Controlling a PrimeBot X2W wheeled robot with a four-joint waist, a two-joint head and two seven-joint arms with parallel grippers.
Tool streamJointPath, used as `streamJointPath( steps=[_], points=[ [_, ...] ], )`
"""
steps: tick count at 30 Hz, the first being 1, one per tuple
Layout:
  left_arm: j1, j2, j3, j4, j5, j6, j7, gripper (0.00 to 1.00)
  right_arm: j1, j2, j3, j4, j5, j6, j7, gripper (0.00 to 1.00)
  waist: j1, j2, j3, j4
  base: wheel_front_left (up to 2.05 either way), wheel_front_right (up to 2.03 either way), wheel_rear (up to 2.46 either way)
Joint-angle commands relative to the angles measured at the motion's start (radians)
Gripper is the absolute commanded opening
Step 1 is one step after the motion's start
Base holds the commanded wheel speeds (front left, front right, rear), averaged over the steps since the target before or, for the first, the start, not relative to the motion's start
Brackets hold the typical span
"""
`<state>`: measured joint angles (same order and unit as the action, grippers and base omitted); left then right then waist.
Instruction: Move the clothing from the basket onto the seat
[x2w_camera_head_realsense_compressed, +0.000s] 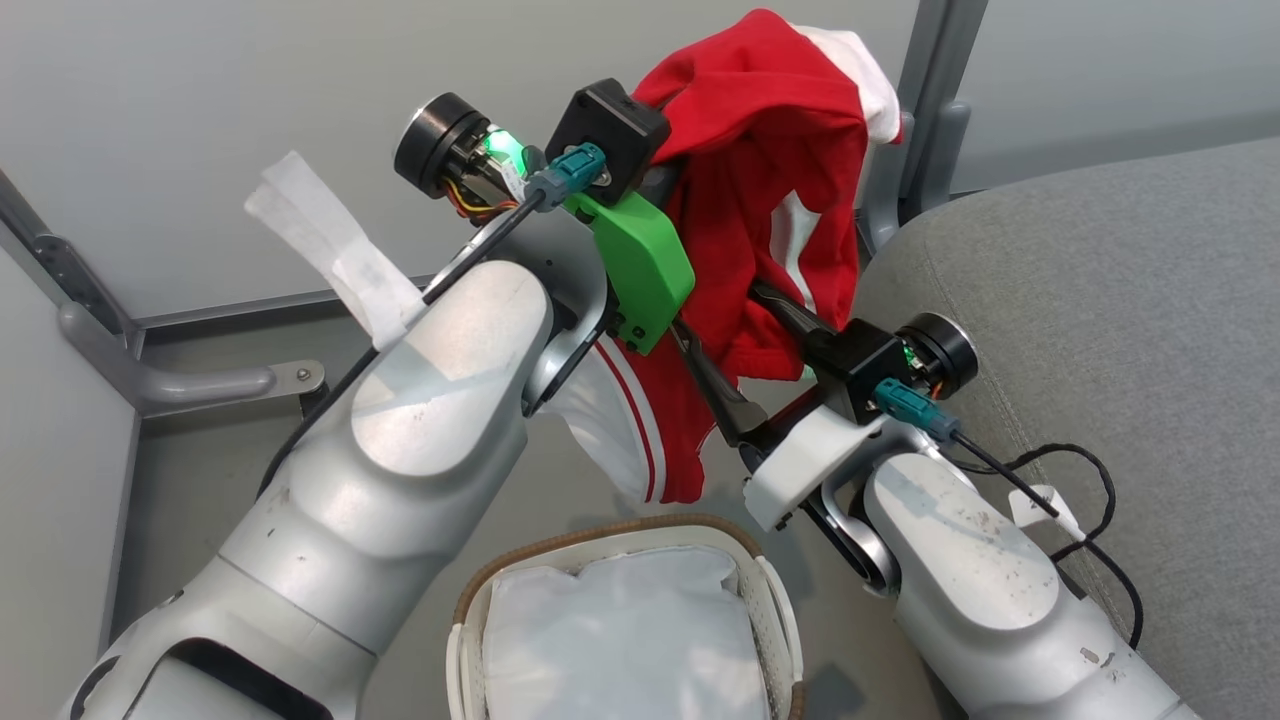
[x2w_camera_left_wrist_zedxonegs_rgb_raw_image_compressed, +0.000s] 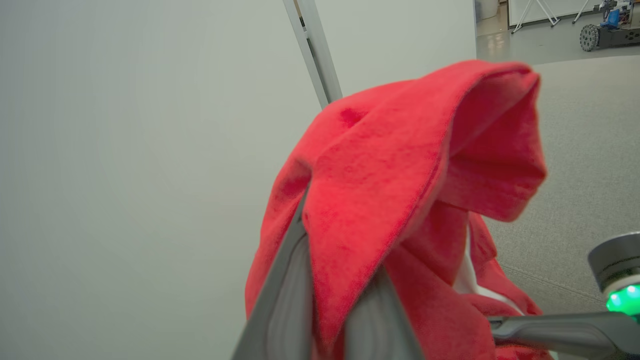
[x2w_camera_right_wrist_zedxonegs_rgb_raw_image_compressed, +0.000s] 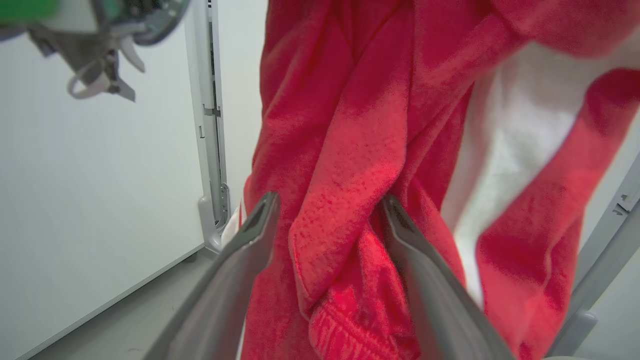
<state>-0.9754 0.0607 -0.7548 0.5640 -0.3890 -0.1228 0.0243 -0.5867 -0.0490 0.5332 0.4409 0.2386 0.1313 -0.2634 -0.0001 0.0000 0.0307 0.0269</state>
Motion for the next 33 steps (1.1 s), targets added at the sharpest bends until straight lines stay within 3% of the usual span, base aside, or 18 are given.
streamJointPath(
  steps=[1,14,24,25,26,27,29,33],
  points=[
    [-0.022,-0.003,-0.006,-0.006,-0.015,0.012,0.000,0.00,-0.023,-0.003,0.013,0.011,0.012,-0.001,-0.002,1.00,0.0001,0.0000,0.000,0.009,0.00,0.00,0.00],
    [-0.014,-0.010,-0.105,-0.076,-0.121,0.066,0.015,0.00,-0.104,-0.003,0.027,0.072,0.063,-0.001,-0.002,1.00,0.0001,0.0000,-0.001,0.036,0.00,0.00,0.00],
    [-0.033,-0.011,-0.174,-0.118,-0.208,0.105,0.019,0.00,-0.167,-0.003,0.014,0.185,0.033,-0.001,-0.002,1.00,0.0001,0.0000,0.000,0.059,0.00,0.00,0.00],
    [-0.034,-0.011,-0.178,-0.120,-0.215,0.109,0.018,0.00,-0.172,-0.003,0.011,0.191,0.030,-0.001,-0.002,0.76,0.0001,0.0000,0.000,0.061,0.00,0.00,0.00],
    [-0.034,-0.011,-0.181,-0.122,-0.221,0.112,0.017,0.00,-0.175,-0.003,0.009,0.194,0.027,-0.001,-0.002,0.45,0.0001,0.0000,0.001,0.063,0.00,0.00,0.00],
    [-0.034,-0.011,-0.185,-0.123,-0.228,0.116,0.016,0.00,-0.181,-0.003,0.004,0.196,0.021,-0.001,-0.002,0.37,0.0001,0.0000,0.002,0.065,0.00,0.00,0.00],
    [-0.035,-0.011,-0.192,-0.125,-0.245,0.122,0.015,0.00,-0.185,-0.003,-0.007,0.194,0.014,-0.001,-0.002,0.03,0.0001,0.0000,0.004,0.070,0.00,0.00,0.00],
    [-0.042,-0.011,-0.195,-0.110,-0.260,0.130,0.009,0.00,-0.177,-0.003,-0.019,0.186,0.004,-0.001,-0.002,0.00,0.0001,0.0000,0.007,0.074,0.00,0.00,0.00]
  ],
)
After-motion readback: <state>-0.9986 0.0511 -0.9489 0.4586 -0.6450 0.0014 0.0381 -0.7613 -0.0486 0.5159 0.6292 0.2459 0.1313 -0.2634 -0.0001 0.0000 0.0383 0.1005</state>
